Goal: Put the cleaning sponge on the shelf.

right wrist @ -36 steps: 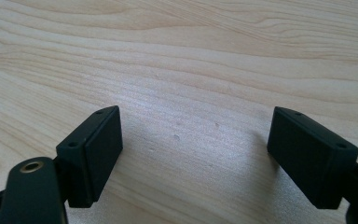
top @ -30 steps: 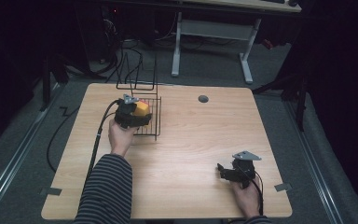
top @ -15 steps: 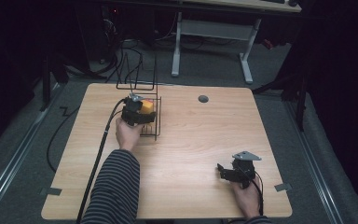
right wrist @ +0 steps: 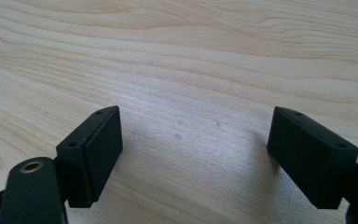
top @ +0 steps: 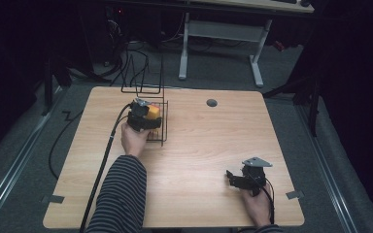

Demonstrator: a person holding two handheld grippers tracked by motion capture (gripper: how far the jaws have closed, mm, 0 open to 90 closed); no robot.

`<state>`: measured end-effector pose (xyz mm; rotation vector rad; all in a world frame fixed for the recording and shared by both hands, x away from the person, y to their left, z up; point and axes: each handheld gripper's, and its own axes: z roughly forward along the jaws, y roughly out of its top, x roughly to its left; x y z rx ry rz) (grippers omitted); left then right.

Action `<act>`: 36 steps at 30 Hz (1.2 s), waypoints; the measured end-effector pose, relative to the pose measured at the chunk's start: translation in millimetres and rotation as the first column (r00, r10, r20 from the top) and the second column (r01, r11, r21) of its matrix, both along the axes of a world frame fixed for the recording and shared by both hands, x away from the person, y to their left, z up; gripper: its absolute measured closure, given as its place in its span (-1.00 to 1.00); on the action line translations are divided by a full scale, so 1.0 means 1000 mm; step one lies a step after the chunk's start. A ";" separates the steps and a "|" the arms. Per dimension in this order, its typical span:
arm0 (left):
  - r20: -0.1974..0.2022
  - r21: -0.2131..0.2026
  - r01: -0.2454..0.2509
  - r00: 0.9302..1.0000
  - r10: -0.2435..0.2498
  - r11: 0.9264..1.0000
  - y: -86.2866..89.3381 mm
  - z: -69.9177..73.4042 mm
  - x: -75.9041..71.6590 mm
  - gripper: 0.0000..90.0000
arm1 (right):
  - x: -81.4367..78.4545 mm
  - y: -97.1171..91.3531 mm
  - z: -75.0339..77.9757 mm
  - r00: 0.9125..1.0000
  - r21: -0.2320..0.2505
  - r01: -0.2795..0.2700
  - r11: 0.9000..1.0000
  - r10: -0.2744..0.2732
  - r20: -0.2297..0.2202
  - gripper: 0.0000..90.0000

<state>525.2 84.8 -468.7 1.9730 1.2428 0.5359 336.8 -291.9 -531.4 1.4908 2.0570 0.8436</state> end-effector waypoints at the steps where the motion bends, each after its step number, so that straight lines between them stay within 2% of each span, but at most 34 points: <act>1: -0.001 0.004 0.001 1.000 -0.001 1.000 -0.001 -0.001 0.000 -0.48 | 0.000 0.000 0.000 1.000 0.000 0.000 1.000 0.000 0.000 -0.60; 9: 0.006 0.015 0.012 1.000 -0.012 1.000 -0.003 -0.001 -0.001 -0.49 | 0.000 0.000 0.000 1.000 0.000 0.000 1.000 0.000 0.000 -0.60; 15: -0.002 -0.001 0.008 1.000 -0.008 1.000 -0.003 -0.002 -0.001 -0.51 | 0.000 0.000 0.000 1.000 -0.001 -0.001 1.000 0.001 0.000 -0.60; 28: -0.017 -0.026 0.015 1.000 -0.015 1.000 -0.002 -0.003 0.000 -0.69 | 0.000 0.000 0.000 1.000 0.000 0.000 1.000 0.000 0.000 -0.60; 36: -0.027 -0.036 0.021 0.999 -0.022 0.999 -0.001 -0.001 0.000 -0.89 | 0.000 0.000 0.000 1.000 0.000 0.000 1.000 0.000 0.000 -0.60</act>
